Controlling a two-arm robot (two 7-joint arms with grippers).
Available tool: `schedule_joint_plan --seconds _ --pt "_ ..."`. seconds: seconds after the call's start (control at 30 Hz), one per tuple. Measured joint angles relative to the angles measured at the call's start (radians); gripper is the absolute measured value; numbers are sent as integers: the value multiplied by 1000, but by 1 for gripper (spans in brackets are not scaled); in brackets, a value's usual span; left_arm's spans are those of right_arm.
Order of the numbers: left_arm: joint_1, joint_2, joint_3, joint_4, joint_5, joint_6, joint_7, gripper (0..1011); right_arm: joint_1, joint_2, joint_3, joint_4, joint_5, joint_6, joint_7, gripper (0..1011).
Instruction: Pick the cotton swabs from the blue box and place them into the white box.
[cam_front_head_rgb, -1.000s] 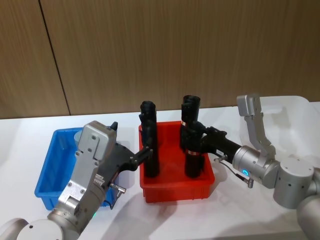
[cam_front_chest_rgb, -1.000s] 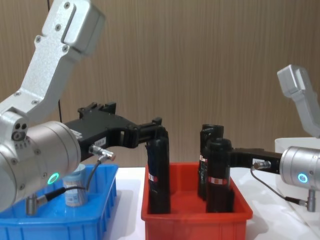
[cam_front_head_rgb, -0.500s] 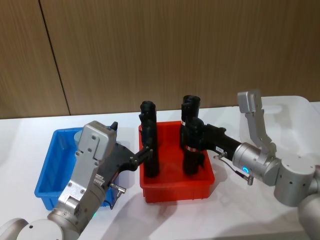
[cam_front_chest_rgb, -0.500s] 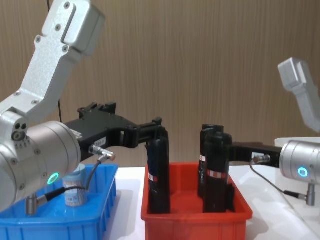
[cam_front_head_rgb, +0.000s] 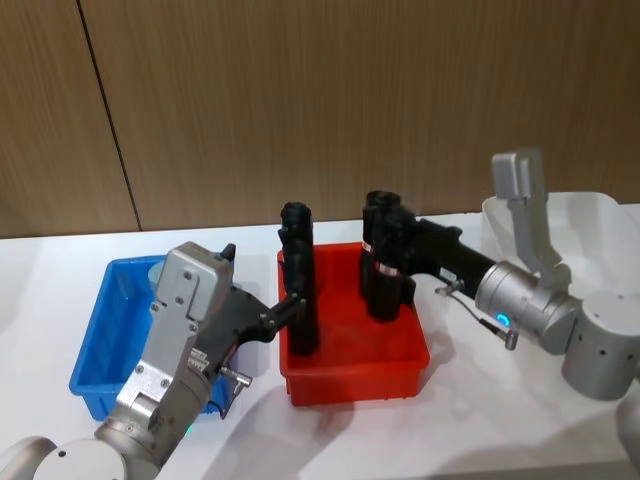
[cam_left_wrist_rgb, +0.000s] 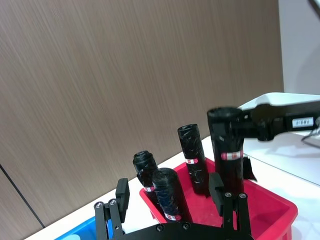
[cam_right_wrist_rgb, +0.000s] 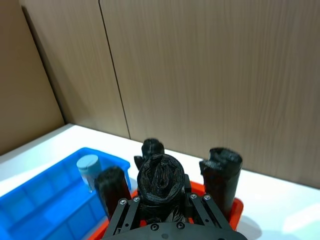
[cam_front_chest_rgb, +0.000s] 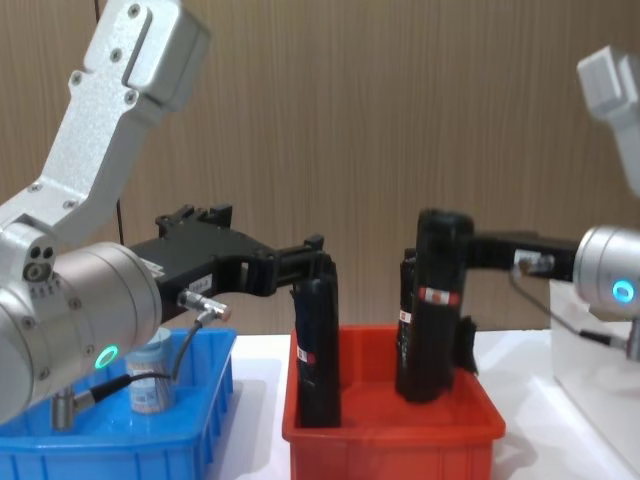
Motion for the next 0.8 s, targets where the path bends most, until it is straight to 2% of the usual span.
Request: schedule_joint_plan --seconds 0.4,0.8 --pt "0 0 0 0 0 0 0 1004 -57 47 36 -195 18 47 -80 357" --pt "0 0 0 0 0 0 0 1004 -101 101 86 -328 21 84 -193 357"
